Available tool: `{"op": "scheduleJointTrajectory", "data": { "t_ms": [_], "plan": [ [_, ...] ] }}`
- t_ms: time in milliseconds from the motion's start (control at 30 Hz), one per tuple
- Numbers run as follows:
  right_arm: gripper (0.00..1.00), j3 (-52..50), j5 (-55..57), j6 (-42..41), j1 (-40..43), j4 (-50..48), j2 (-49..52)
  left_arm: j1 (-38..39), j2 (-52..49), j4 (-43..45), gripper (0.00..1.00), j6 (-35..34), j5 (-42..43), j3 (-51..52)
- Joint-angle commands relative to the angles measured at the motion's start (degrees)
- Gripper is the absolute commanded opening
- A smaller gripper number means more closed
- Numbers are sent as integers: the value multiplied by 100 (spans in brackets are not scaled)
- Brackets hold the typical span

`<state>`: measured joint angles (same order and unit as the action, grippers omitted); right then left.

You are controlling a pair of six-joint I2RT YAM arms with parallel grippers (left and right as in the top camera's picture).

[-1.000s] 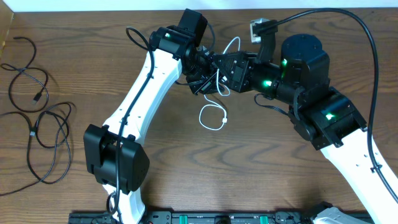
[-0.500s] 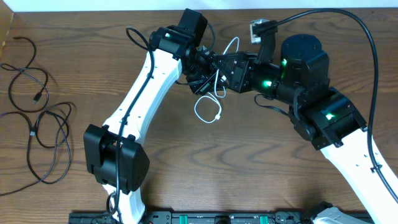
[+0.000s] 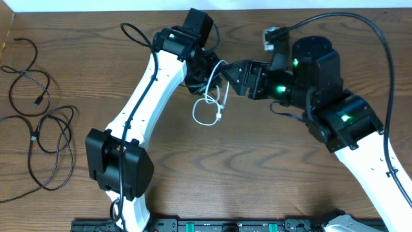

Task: Untangle cables

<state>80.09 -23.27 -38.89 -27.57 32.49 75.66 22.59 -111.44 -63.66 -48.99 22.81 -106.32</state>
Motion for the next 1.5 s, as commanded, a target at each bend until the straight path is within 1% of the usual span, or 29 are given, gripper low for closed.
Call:
{"op": "scheduleJointTrajectory", "data": {
  "t_ms": [0, 133, 200, 267, 300, 400, 467, 533, 567, 667, 733, 867, 1000, 1067, 1133, 1200, 1300, 1400, 1467],
  "plan": [
    [74, 35, 68, 197, 328, 297, 0, -221, -4, -57, 8, 669, -763, -59],
    [75, 35, 68, 271, 752, 761, 0, -415, 168, -103, 7, 1161, -1073, -203],
    [76, 35, 70, 306, 933, 931, 0, -452, 282, -146, 7, 1615, -1434, -332],
    [76, 35, 68, 306, 1082, 1047, 0, -400, 389, -273, 7, 2013, -2041, -422],
    [76, 35, 68, 306, 1147, 1075, 0, -330, 452, -343, 8, 2177, -2479, -428],
    [76, 35, 70, 319, 1217, 1051, 0, -28, 505, -693, 7, 2306, -3954, -428],
    [77, 35, 66, 319, 1209, 968, 2, 149, 503, -872, 8, 2310, -4197, -428],
    [78, 35, 68, 319, 1180, 922, 2, 337, 505, -946, 7, 2315, -4046, -428],
    [78, 35, 68, 319, 1165, 907, 2, 433, 516, -951, 7, 2400, -3823, -428],
    [80, 35, 70, 321, 1128, 909, 13, 756, 546, -852, 7, 3143, -2806, -428],
    [81, 35, 68, 323, 1130, 929, 37, 944, 584, -782, 7, 3447, -2391, -428],
    [81, 35, 70, 348, 1130, 977, 94, 1152, 741, -608, 7, 3410, -2277, -428],
    [81, 35, 66, 345, 1130, 1019, 151, 1134, 990, -549, 7, 3416, -1864, -428],
    [80, 35, 63, 343, 1128, 1025, 173, 1134, 1143, -527, 7, 3416, -1805, -428],
    [74, 35, -28, 339, 1128, 1029, 197, 1134, 1292, -476, 7, 3414, -1759, -428],
    [73, 35, -205, 341, 1123, 1036, 227, 1134, 1403, -411, 8, 3388, -1714, -428],
    [73, 35, -415, 341, 1078, 1043, 238, 1134, 1497, -361, 7, 3370, -1611, -428],
    [78, 35, -474, 345, 984, 1040, 238, 1134, 1510, -332, 8, 3342, -1412, -428],
    [78, 35, -501, 426, 918, 1043, 238, 1134, 1510, -330, 8, 3132, -1322, -428]
  ]
}}
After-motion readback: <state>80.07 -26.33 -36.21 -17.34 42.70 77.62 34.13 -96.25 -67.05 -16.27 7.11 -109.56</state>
